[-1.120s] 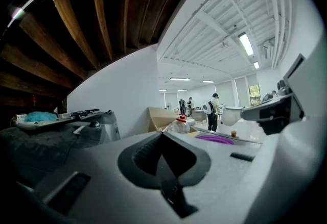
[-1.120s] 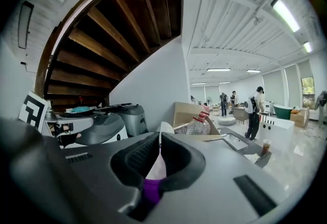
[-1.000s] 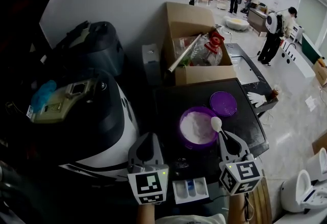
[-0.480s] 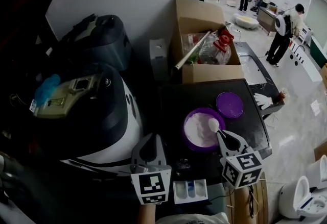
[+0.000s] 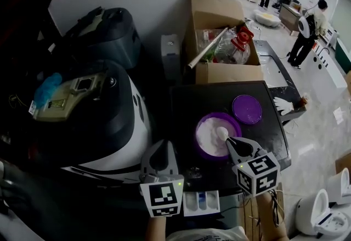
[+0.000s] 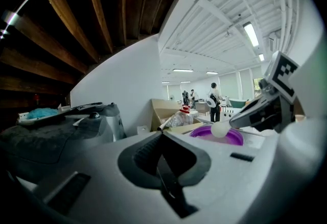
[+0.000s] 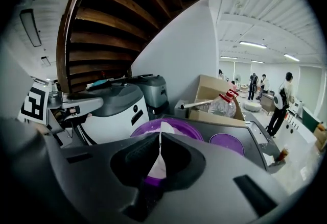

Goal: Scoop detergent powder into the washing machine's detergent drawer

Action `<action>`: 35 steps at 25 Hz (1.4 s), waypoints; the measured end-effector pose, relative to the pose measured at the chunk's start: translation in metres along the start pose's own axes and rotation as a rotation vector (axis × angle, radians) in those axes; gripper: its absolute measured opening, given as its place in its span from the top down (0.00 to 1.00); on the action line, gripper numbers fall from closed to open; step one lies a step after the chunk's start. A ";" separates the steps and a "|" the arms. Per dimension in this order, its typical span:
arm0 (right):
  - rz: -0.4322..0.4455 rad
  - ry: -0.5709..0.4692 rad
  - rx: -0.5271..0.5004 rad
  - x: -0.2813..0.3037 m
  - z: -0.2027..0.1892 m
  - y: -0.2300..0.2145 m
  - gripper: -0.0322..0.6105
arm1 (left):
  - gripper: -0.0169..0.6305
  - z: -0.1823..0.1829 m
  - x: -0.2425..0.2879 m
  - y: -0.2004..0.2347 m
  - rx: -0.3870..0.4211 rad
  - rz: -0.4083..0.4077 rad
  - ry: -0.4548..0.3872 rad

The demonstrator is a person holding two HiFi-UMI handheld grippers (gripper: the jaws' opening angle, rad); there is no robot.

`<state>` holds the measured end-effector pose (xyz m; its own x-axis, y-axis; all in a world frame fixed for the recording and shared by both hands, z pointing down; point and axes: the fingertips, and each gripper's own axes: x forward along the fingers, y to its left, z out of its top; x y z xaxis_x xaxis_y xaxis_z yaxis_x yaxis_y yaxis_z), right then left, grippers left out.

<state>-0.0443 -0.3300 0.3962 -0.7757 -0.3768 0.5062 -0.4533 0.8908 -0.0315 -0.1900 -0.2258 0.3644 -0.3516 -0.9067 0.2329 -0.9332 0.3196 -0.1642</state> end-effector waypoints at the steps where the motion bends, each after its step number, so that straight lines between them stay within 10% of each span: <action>1: 0.009 0.015 -0.010 0.001 -0.002 -0.001 0.92 | 0.97 -0.001 0.000 -0.001 -0.001 0.000 0.003; 35: 0.169 0.392 -0.268 0.036 -0.045 0.002 0.92 | 0.97 -0.025 -0.001 0.005 -0.011 0.024 0.058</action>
<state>-0.0534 -0.3305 0.4537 -0.5817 -0.1440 0.8006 -0.1672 0.9844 0.0556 -0.1966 -0.2160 0.3877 -0.3775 -0.8812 0.2846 -0.9250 0.3446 -0.1598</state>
